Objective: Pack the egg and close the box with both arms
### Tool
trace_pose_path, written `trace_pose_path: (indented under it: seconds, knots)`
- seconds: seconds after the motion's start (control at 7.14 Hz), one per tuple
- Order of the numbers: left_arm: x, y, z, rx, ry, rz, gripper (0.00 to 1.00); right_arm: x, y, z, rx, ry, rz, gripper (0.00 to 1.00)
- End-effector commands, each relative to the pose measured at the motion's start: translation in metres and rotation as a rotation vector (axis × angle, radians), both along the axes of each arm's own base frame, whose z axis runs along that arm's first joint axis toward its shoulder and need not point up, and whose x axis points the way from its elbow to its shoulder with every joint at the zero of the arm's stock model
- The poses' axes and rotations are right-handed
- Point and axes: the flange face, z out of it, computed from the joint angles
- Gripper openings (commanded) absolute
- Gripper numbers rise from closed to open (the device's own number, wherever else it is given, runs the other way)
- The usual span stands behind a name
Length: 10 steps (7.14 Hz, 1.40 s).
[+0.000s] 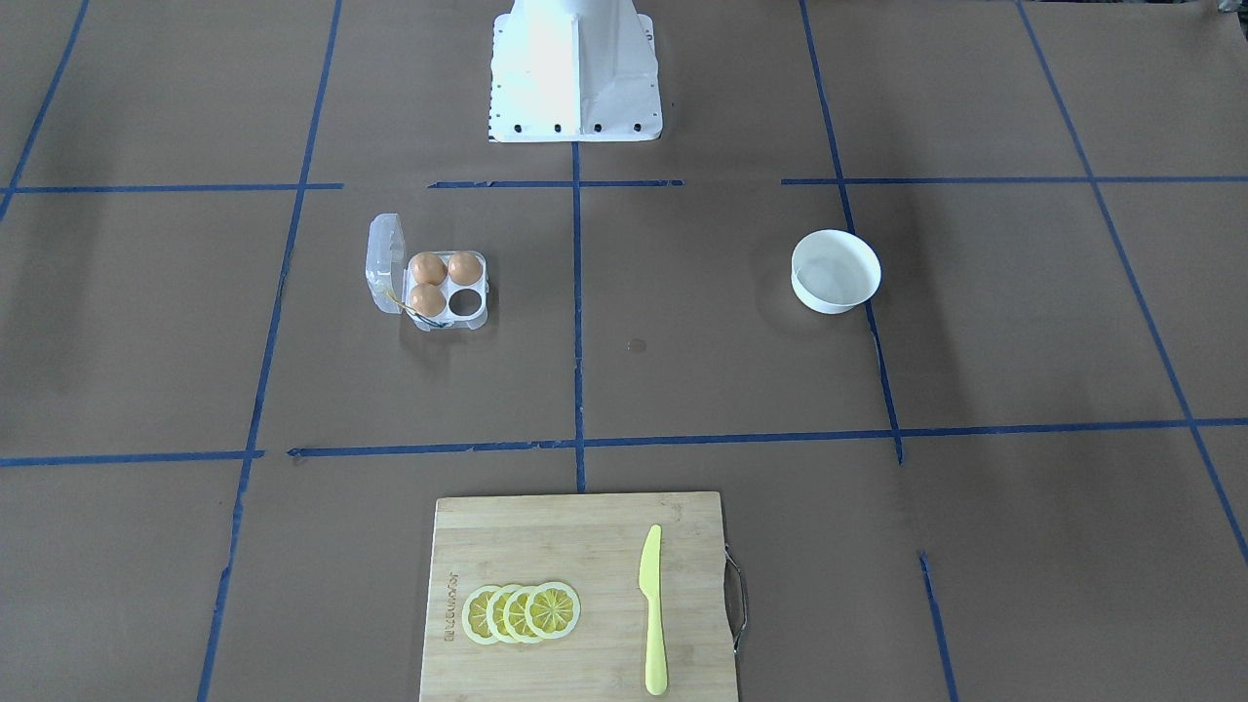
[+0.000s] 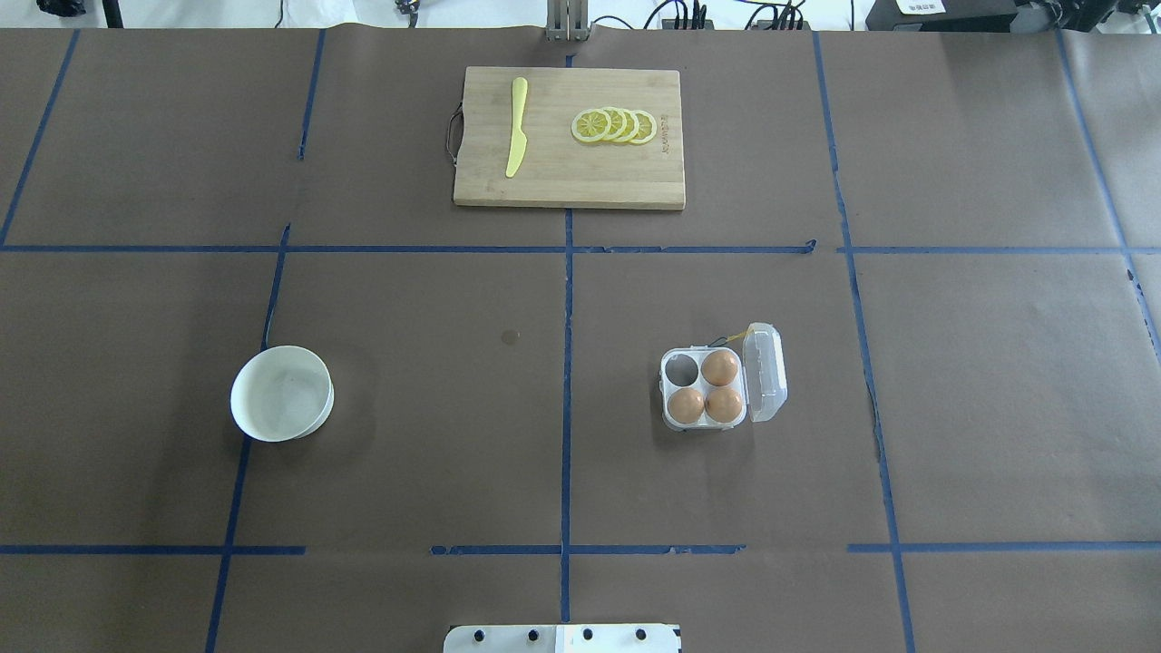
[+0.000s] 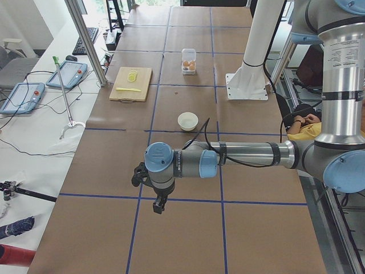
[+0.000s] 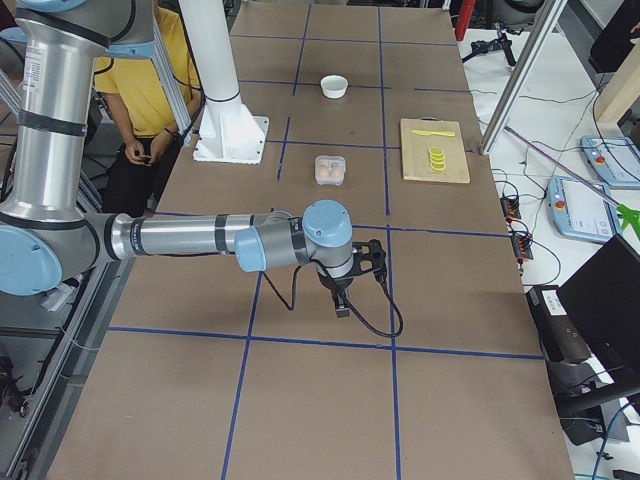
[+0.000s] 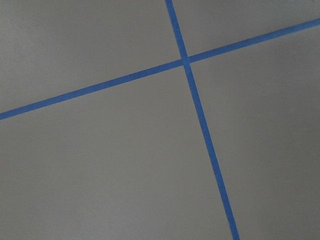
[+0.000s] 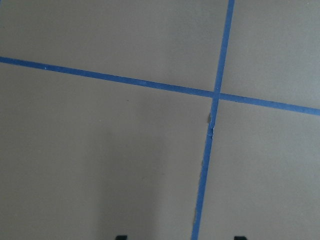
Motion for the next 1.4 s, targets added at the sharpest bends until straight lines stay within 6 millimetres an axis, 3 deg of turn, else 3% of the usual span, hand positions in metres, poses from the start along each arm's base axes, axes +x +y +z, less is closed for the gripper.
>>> trace_pose_path:
  seconds: [0.0, 0.56, 0.84, 0.98, 1.12, 1.26]
  knots:
    - [0.0, -0.003, -0.007, 0.019, 0.002, 0.004, 1.0, -0.065, -0.003, -0.028, -0.033, -0.066, 0.0, 0.0]
    - [0.0, -0.011, -0.024, 0.053, 0.002, 0.004, 1.0, -0.217, 0.022, -0.098, -0.095, -0.291, 0.042, 0.0]
    - [0.0, -0.015, -0.027, 0.062, 0.002, 0.004, 1.0, -0.322, 0.021, -0.159, -0.12, -0.335, 0.111, 0.0]
    - [0.0, -0.016, -0.029, 0.065, 0.002, 0.004, 1.0, -0.375, 0.03, -0.194, -0.153, -0.381, 0.165, 0.0]
    - [0.0, -0.016, -0.029, 0.066, 0.002, 0.004, 1.0, -0.413, 0.037, -0.229, -0.151, -0.425, 0.196, 0.0]
    - [0.0, -0.016, -0.029, 0.066, 0.003, 0.004, 1.0, -0.437, 0.047, -0.25, -0.154, -0.457, 0.214, 0.0]
